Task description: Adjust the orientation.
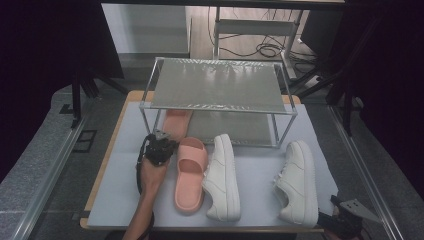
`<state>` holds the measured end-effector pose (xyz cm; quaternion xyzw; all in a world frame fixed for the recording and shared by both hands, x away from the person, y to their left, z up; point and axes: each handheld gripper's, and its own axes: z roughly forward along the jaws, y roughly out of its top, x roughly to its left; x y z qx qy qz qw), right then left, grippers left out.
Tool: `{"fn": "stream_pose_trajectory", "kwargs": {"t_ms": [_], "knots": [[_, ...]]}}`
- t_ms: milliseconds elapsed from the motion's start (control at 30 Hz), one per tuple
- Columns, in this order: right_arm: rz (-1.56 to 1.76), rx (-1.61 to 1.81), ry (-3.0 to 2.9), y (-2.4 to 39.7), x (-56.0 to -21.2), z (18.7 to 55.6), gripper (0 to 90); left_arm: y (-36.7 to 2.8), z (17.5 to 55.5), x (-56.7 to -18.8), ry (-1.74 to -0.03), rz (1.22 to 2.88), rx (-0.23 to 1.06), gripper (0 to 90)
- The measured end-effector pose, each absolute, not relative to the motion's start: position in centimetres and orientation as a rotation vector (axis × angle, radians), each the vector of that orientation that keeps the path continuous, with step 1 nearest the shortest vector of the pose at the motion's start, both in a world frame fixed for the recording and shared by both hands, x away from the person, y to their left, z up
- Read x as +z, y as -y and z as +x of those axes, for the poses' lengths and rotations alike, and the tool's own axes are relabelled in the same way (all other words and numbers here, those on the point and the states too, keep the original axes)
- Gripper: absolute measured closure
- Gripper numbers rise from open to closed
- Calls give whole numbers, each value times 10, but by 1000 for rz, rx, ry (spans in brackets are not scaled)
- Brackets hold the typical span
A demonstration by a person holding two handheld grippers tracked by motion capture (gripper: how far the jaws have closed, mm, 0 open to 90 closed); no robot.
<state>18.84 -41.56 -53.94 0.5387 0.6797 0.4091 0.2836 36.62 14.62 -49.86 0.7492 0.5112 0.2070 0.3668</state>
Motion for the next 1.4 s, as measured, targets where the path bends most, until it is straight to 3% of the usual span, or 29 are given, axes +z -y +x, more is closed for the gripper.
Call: {"fn": "stream_pose_trajectory", "kwargs": {"t_ms": [667, 1000, 1400], "knots": [[1442, 1095, -1817, 416, -540, 188, 131, -169, 301, -468, -1237, 1907, 449, 639], [1443, 1095, -1816, 415, -540, 188, 131, -160, 275, -463, -1183, 1908, 380, 554], [1442, 1095, -1817, 415, -540, 188, 131, -136, 290, -487, -1221, 1932, 393, 570]]}}
